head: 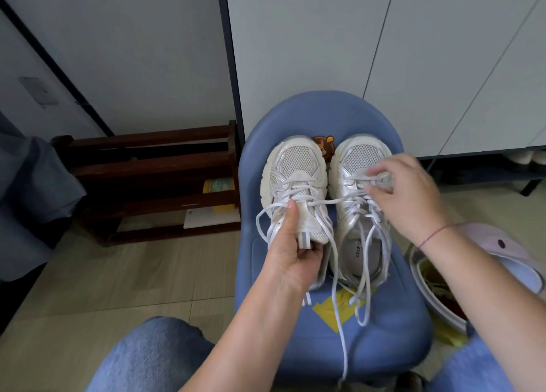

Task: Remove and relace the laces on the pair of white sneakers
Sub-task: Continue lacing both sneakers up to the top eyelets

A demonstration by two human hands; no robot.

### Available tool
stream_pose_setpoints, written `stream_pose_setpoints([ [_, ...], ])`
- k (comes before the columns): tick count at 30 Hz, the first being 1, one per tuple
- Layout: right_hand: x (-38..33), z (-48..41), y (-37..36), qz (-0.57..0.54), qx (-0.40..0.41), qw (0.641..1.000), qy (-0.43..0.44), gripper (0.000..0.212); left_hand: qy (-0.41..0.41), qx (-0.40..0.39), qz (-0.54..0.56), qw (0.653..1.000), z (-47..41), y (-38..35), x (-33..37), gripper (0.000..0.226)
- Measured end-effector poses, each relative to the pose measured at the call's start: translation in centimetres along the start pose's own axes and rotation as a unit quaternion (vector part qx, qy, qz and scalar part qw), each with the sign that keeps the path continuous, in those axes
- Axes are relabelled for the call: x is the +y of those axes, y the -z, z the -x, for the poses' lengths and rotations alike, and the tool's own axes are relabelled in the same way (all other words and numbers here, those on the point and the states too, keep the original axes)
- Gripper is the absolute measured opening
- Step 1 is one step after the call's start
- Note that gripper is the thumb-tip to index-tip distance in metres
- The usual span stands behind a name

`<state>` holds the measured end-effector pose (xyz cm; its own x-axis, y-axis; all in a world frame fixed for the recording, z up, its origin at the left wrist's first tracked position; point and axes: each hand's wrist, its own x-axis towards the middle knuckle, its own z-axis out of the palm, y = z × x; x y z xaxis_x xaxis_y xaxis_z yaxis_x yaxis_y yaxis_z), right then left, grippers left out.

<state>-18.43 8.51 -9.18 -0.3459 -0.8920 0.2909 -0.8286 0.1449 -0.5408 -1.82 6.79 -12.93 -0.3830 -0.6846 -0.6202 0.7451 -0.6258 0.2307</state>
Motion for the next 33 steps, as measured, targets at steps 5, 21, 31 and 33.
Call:
stream_pose_setpoints([
  [5,-3.2,1.6,-3.1,-0.065,-0.100,0.988,0.100,0.017,-0.003,-0.036,-0.020,0.999,0.4,-0.1,-0.1,0.030],
  [21,-0.3,-0.1,0.0,-0.004,-0.010,1.000,0.030,0.016,0.004,-0.032,-0.060,0.998,1.3,0.7,-0.3,0.005],
  [31,-1.5,0.2,-2.0,-0.031,-0.044,0.998,0.032,0.009,-0.010,-0.046,-0.057,0.997,1.5,0.7,-0.3,0.008],
  [33,0.1,-0.7,-0.9,0.019,0.020,0.999,-0.031,0.010,-0.008,-0.039,-0.053,0.998,1.4,0.8,-0.3,0.007],
])
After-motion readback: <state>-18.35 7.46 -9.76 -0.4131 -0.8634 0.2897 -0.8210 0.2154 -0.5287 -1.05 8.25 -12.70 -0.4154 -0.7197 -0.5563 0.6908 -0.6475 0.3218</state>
